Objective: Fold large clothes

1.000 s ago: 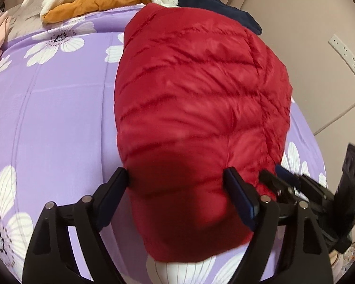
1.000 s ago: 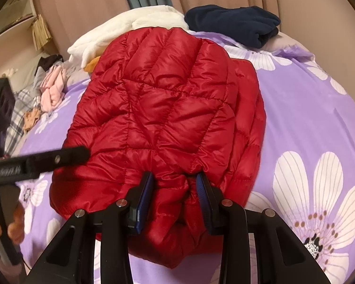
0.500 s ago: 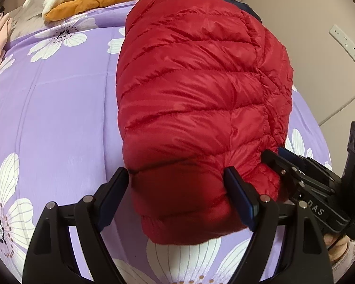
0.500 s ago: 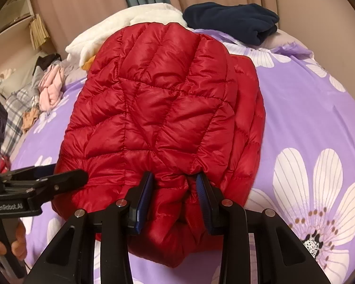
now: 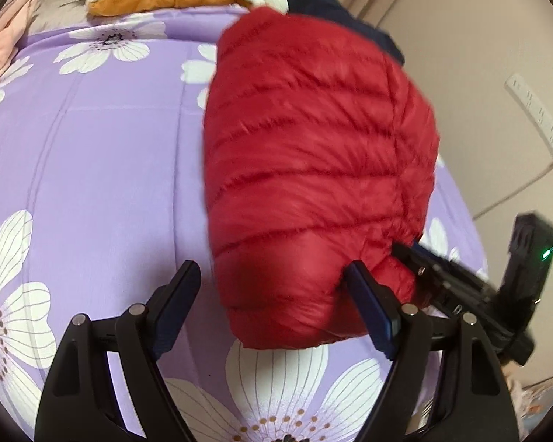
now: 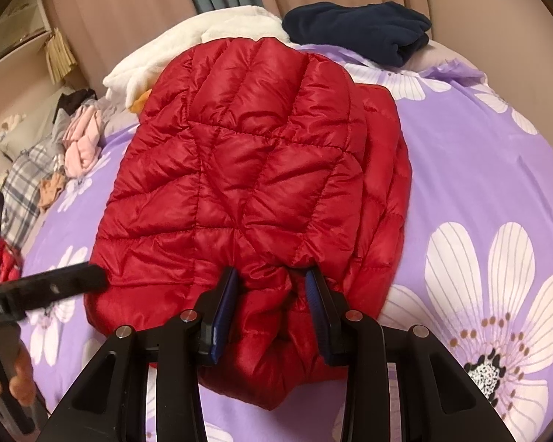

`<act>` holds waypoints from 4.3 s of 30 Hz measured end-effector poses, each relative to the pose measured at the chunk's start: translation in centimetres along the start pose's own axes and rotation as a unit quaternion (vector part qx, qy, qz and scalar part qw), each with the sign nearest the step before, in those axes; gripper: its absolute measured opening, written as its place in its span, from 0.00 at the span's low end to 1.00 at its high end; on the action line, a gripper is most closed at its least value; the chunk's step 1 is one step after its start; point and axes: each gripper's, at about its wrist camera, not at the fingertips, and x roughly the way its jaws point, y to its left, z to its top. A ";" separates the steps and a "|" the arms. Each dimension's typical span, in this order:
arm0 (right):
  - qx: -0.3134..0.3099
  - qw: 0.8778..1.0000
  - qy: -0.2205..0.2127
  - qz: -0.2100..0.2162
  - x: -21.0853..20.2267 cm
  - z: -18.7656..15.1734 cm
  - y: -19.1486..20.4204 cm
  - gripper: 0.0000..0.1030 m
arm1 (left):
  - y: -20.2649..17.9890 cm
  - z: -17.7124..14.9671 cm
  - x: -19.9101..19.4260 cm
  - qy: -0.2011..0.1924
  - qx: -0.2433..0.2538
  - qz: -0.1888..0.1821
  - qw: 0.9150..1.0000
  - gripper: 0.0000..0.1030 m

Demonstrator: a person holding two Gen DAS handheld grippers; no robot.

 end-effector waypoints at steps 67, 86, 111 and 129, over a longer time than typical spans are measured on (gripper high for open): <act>0.344 0.911 0.060 0.218 5.7 -0.2 -9.6 0.91 | 1.3 5.4 8.6 0.062 -0.121 -0.131 0.982 0.98; 0.255 0.943 0.018 0.212 4.6 0.8 -6.1 0.57 | -2.0 4.2 8.8 0.051 -0.091 -0.122 0.987 0.89; 0.170 0.952 -0.010 0.254 3.2 1.8 0.3 0.50 | -6.5 1.0 2.9 -0.005 -0.076 -0.095 0.993 0.87; 0.115 0.951 0.019 0.287 4.1 2.2 2.3 0.50 | -4.2 -2.5 -2.0 -0.043 -0.121 -0.076 0.989 0.87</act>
